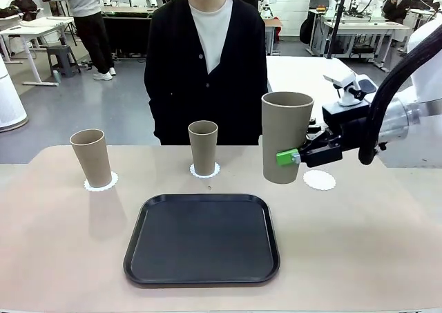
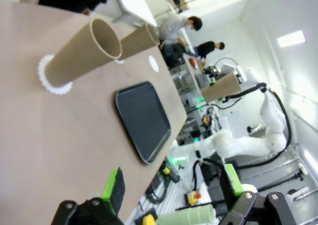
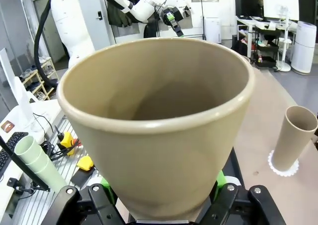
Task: Place coasters on the table and set cups on them.
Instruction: Take one Reusable plastic cup from the Flat Tray and place it on a coaster set by the human.
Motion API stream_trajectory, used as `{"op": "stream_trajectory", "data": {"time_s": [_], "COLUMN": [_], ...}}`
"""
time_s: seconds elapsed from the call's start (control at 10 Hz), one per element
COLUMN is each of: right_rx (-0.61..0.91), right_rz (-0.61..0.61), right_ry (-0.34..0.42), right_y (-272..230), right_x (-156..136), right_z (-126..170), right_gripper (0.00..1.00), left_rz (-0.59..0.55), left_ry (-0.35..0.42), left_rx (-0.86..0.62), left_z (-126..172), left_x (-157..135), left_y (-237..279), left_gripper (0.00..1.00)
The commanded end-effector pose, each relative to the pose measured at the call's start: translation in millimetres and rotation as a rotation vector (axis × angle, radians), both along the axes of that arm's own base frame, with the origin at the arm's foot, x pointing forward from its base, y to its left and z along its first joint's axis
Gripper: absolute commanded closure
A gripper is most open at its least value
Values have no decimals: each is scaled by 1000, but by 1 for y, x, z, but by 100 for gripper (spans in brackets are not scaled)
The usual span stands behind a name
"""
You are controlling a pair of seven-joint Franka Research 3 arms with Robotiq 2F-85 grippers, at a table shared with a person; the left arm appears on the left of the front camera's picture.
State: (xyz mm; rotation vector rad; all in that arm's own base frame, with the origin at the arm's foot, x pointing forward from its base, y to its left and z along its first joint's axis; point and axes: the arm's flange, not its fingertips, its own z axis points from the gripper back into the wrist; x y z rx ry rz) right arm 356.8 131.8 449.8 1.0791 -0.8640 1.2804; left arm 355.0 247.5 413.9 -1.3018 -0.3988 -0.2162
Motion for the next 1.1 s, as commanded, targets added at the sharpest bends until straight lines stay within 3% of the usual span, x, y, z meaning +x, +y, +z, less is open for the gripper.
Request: {"op": "stream_trajectory", "data": {"time_s": [0.0, 0.1, 0.2, 0.7, 0.8, 0.9, 1.0], "right_rx": [-9, -19, -3, -3, -7, -12, 24], "right_rz": [8, 21, 3, 3, 6, -7, -93], "right_ry": [18, 46, -1, -1, 4, -24, -14], "right_y": [2, -2, 1, 1, 1, -18, -53], "right_x": [-5, -1, -2, -2, -1, 6, 35], "right_z": [-7, -14, 0, 0, -2, 0, 8], "right_gripper": [100, 100, 100, 100, 18, 18, 18], "left_rz": [10, 10, 10, 10, 10, 10, 10], "left_ry": [-10, -10, -10, -10, -10, -10, -10], "left_rx": [-7, -7, -7, -7, -7, -7, -7], "left_z": [2, 2, 2, 2, 2, 2, 2], "left_x": [0, 0, 0, 0, 0, 0, 0], "left_y": [1, 1, 1, 1, 1, 1, 1], "left_gripper": [0, 0, 0, 0, 0, 0, 0]}}
